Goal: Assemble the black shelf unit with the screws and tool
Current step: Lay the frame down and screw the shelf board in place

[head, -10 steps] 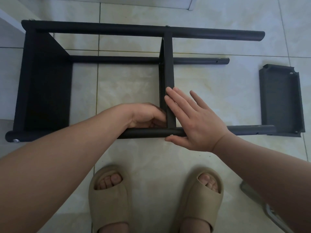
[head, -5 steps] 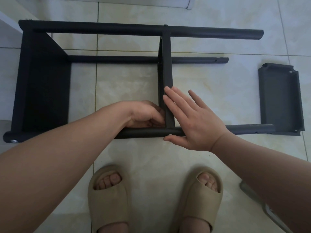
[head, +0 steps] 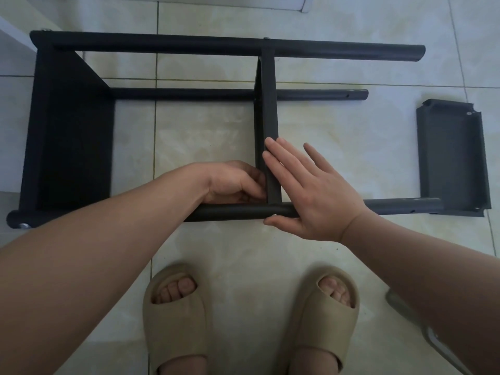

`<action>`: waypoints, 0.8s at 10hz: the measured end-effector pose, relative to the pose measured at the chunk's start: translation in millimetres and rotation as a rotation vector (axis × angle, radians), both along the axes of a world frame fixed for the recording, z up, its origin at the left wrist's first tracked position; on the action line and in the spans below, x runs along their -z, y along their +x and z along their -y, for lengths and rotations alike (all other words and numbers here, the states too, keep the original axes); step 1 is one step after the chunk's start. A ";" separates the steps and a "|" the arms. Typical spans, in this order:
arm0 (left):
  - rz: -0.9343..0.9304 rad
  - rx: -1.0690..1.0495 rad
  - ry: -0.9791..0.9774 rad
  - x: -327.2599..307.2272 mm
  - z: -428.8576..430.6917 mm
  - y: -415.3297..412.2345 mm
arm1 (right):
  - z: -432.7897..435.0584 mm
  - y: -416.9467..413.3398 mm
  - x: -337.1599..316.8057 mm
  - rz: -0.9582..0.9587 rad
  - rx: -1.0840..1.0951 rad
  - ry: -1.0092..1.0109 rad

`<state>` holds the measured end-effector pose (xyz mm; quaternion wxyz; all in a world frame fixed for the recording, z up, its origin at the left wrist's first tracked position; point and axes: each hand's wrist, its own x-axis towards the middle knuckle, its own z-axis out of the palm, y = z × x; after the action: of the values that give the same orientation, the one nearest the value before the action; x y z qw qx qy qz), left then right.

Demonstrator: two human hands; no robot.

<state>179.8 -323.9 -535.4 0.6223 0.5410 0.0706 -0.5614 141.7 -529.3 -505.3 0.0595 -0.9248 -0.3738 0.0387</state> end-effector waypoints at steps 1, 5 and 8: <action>-0.007 -0.014 -0.009 1.4 0.1 -0.5 | 0.0 0.2 -0.2 -0.006 0.001 -0.004; 0.059 0.048 0.028 9.9 0.4 -3.4 | -0.1 -0.2 -1.6 -0.018 0.007 -0.012; -0.010 0.026 -0.045 7.0 -0.3 -0.9 | -0.4 -0.3 -2.3 -0.017 0.010 -0.023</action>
<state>179.0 -323.5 -542.4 0.6264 0.5251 0.0540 -0.5736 141.4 -528.9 -503.0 0.0522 -0.9269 -0.3682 0.0507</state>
